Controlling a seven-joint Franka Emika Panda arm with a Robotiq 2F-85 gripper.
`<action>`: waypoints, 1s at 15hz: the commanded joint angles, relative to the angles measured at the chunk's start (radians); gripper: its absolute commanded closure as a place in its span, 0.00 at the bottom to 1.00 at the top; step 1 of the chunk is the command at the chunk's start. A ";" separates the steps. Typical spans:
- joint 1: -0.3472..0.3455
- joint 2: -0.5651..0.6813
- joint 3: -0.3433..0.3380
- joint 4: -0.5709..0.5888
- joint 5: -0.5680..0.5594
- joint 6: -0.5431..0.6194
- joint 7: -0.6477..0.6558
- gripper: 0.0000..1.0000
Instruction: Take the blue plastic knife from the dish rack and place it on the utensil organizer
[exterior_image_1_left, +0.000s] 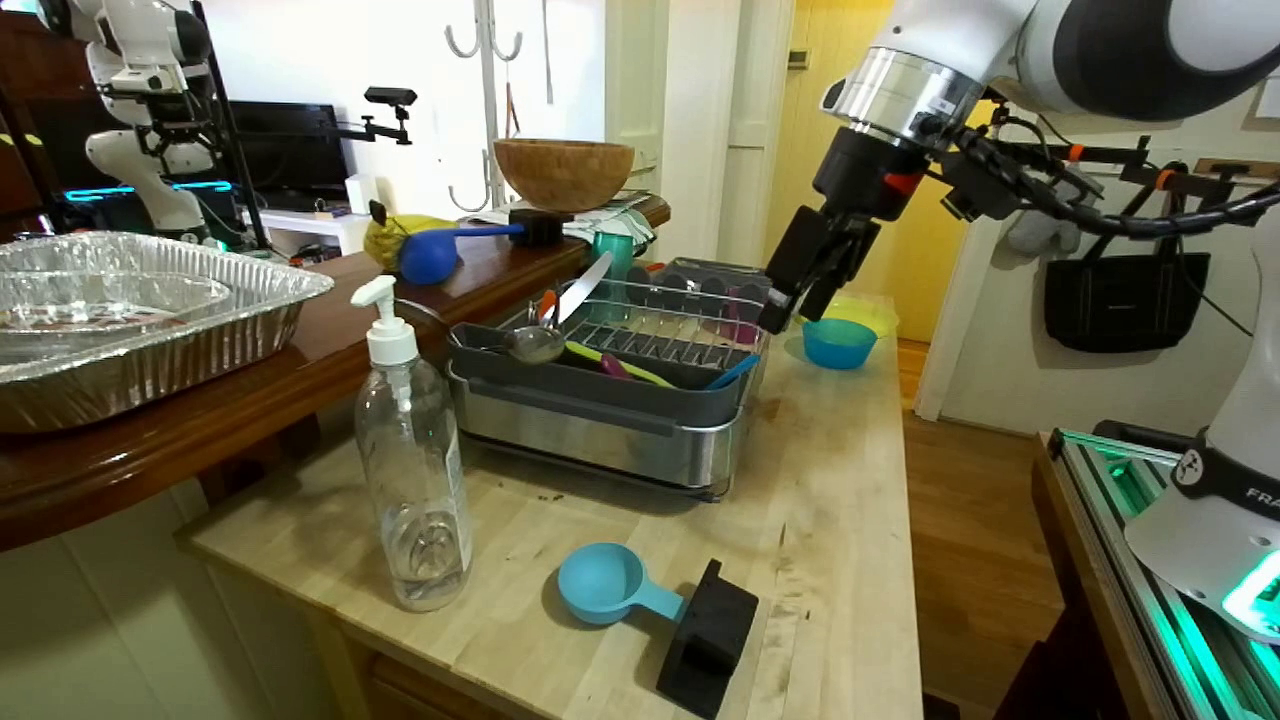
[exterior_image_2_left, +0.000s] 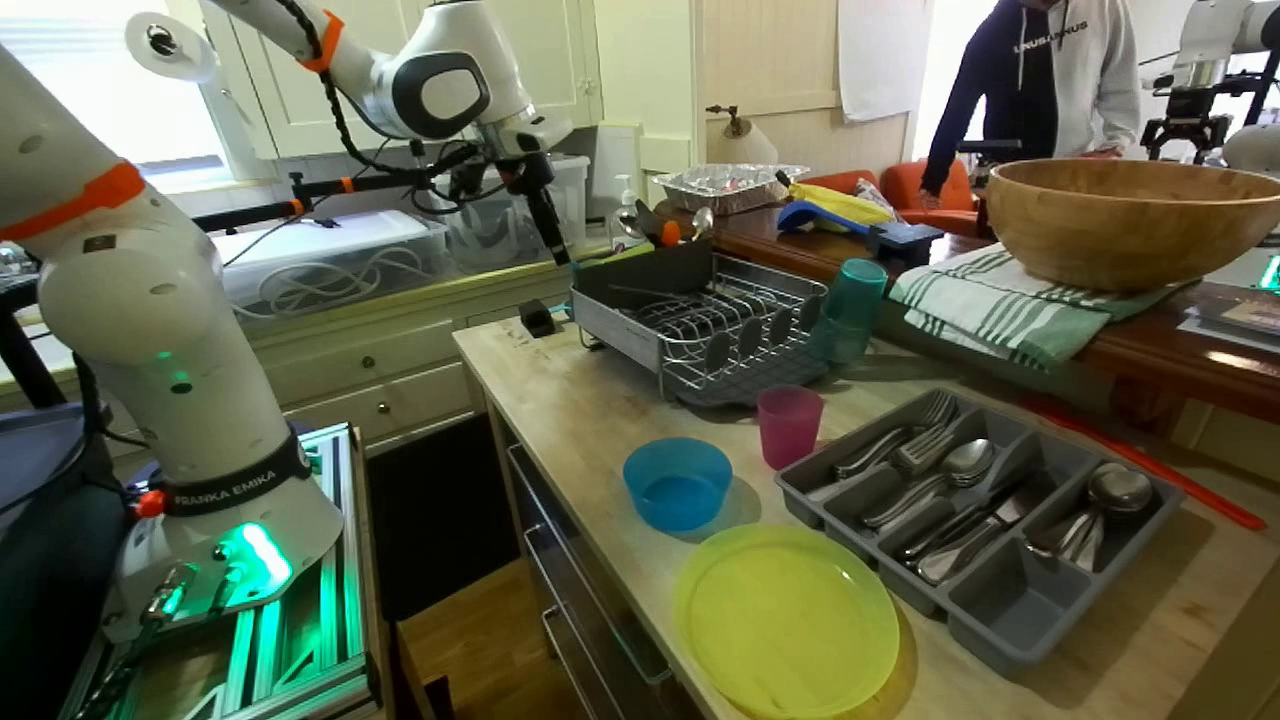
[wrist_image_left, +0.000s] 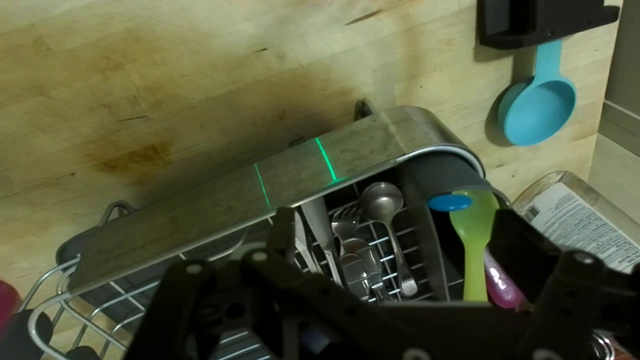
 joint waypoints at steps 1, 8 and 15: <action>-0.013 0.054 0.032 0.002 0.019 0.085 0.044 0.00; -0.011 0.118 0.044 0.020 0.016 0.154 0.078 0.00; 0.007 0.141 0.032 0.048 0.041 0.135 0.064 0.40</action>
